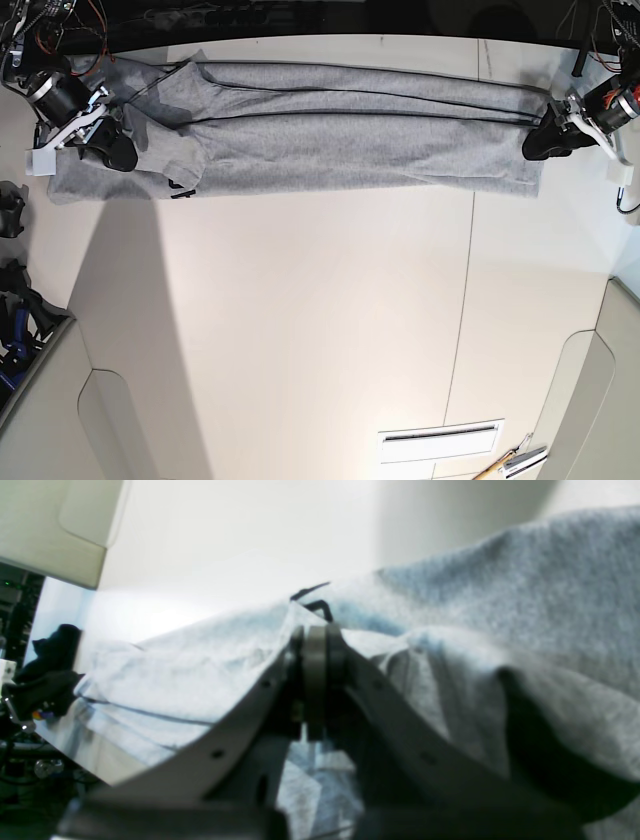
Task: Fold the T-shirt properly
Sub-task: 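Regrasp the ends of the folded strip with both grippers, then fold one end of the strip over toward the other with the left gripper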
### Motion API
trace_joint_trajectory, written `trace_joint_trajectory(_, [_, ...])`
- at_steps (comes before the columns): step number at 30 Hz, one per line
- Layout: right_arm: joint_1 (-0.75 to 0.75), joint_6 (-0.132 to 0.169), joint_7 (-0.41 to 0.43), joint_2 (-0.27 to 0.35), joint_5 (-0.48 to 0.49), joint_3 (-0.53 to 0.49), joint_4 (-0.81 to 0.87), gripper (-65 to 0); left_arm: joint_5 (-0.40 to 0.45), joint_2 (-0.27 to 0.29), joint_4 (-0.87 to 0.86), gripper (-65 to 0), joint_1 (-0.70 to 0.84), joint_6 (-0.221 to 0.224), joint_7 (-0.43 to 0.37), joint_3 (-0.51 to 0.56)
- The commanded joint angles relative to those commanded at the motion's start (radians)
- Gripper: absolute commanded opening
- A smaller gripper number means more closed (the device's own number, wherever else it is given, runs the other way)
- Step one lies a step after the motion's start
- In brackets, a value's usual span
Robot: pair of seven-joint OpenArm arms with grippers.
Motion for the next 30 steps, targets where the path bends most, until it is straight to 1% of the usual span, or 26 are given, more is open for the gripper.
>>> trace_joint_trajectory(1, [0.0, 0.0, 0.0, 0.0, 0.0, 0.0, 0.0, -65.0, -0.004, 0.0, 0.0, -19.0, 0.0, 0.0, 0.0, 0.001])
trace_joint_trajectory(2, [0.0, 0.0, 0.0, 0.0, 0.0, 0.0, 0.0, -65.0, -0.005, 0.0, 0.001, -22.5, 0.0, 0.0, 0.0, 0.006])
trace_joint_trajectory(5, [0.0, 0.0, 0.0, 0.0, 0.0, 0.0, 0.0, -65.0, -0.004, 0.0, 0.001, -38.3, 0.0, 0.0, 0.0, 0.031])
trace_joint_trajectory(7, [0.0, 0.0, 0.0, 0.0, 0.0, 0.0, 0.0, -65.0, -0.003, 0.0, 0.001, -44.2, -0.003, 0.0, -0.008, 0.052])
trace_joint_trajectory(9, [0.0, 0.0, 0.0, 0.0, 0.0, 0.0, 0.0, -65.0, 0.0, 0.0, 0.001, -50.3, -0.003, 0.0, -0.035, 0.06])
trace_joint_trajectory(11, [0.0, 0.0, 0.0, 0.0, 0.0, 0.0, 0.0, -65.0, 0.026, 0.0, 0.001, -65.0, -0.003, 0.0, -0.066, 0.06])
trace_joint_trajectory(13, [0.0, 0.0, -0.001, 0.0, 0.004, 0.0, 0.001, -65.0, 0.048, 0.0, 0.002, -65.0, -0.009, 0.0, -0.072, 0.057])
trace_joint_trajectory(15, [0.0, 0.0, -0.005, 0.0, 0.035, 0.008, 0.011, -65.0, 0.082, -0.002, 0.003, -65.0, -0.033, 0.0, -0.071, 0.054])
trace_joint_trajectory(17, [0.0, 0.0, -0.006, 0.0, 0.038, 0.038, 0.039, -65.0, 0.096, -0.001, 0.006, -65.0, -0.068, 0.0, -0.07, 0.035])
trace_joint_trajectory(19, [0.0, 0.0, -0.019, 0.0, 0.038, 0.091, 0.077, -65.0, 0.119, -0.003, 0.013, -65.0, -0.106, 0.0, -0.066, -0.007])
trace_joint_trajectory(22, [0.0, 0.0, -0.04, 0.0, 0.04, 0.18, 0.136, -65.0, 0.167, -0.022, 0.015, -65.0, -0.165, 0.0, -0.057, -0.076])
trace_joint_trajectory(24, [-0.001, 0.0, -0.046, 0.0, 0.04, 0.223, 0.161, -65.0, 0.201, -0.046, 0.015, -65.0, -0.193, 0.0, -0.059, -0.087])
trace_joint_trajectory(27, [-0.001, -0.001, -0.047, 0.001, 0.039, 0.247, 0.171, -65.0, 0.204, -0.081, 0.034, -65.0, -0.202, 0.0, -0.059, -0.087])
trace_joint_trajectory(30, [-0.001, -0.001, -0.05, 0.0, 0.035, 0.247, 0.171, -65.0, 0.206, -0.089, 0.135, -65.0, -0.185, 0.0, -0.017, -0.087])
